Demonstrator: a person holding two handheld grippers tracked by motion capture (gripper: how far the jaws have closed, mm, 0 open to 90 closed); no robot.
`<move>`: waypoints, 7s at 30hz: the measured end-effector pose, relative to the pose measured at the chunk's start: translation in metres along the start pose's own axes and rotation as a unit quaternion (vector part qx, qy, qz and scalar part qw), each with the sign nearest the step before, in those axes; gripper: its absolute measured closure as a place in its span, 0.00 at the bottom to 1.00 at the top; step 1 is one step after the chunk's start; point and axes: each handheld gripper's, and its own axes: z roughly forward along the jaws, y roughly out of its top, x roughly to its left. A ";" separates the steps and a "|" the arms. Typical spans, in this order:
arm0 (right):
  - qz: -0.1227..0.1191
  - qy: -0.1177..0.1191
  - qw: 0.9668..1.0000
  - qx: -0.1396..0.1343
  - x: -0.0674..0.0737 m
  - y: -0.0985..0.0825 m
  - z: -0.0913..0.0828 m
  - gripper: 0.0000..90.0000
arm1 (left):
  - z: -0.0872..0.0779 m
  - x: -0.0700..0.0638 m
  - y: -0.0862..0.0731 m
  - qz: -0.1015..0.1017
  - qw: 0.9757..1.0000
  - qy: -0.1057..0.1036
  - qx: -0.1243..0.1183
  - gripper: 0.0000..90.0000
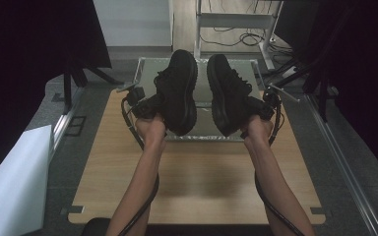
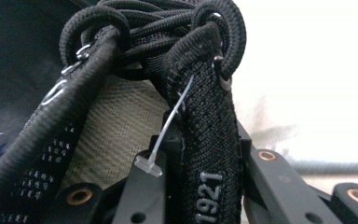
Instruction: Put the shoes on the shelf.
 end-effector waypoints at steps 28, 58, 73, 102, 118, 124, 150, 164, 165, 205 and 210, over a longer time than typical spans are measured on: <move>-0.096 -0.144 0.985 -0.002 0.023 0.033 0.052 0.71 | 0.050 -0.021 0.032 0.083 0.989 0.120 0.033 0.76; -0.191 -0.035 0.980 0.036 0.055 0.036 0.032 0.49 | 0.007 -0.027 0.042 0.147 0.988 0.025 0.036 0.61; -0.263 -0.046 0.961 0.070 0.020 -0.018 -0.022 0.86 | -0.022 0.003 -0.008 0.227 0.969 0.037 0.090 0.87; -0.243 -0.106 0.964 0.040 0.008 -0.003 0.025 1.00 | 0.040 0.000 0.016 0.211 0.965 0.098 0.118 1.00; -0.221 -0.117 0.968 0.029 -0.002 0.004 0.040 0.98 | 0.053 0.002 0.022 0.211 0.965 0.113 0.109 0.93; -0.227 -0.086 0.970 0.025 -0.004 -0.004 0.025 0.76 | 0.032 0.009 0.011 0.234 0.965 0.086 0.086 0.58; -0.346 -0.046 0.935 0.065 -0.015 -0.058 -0.032 0.30 | -0.020 0.013 -0.054 0.302 0.940 0.080 0.139 0.07; -0.377 -0.065 0.918 0.105 -0.028 -0.075 -0.049 0.16 | -0.050 0.027 -0.081 0.351 0.914 0.077 0.191 0.01; -0.380 -0.067 0.916 0.107 -0.028 -0.075 -0.051 0.16 | -0.053 0.028 -0.084 0.353 0.912 0.076 0.195 0.01; -0.413 -0.115 0.876 0.223 -0.103 -0.165 -0.081 0.00 | -0.074 0.087 -0.190 0.368 0.892 0.048 0.258 0.02; -0.424 -0.115 0.865 0.242 -0.108 -0.172 -0.075 0.00 | -0.067 0.088 -0.198 0.382 0.881 0.055 0.272 0.02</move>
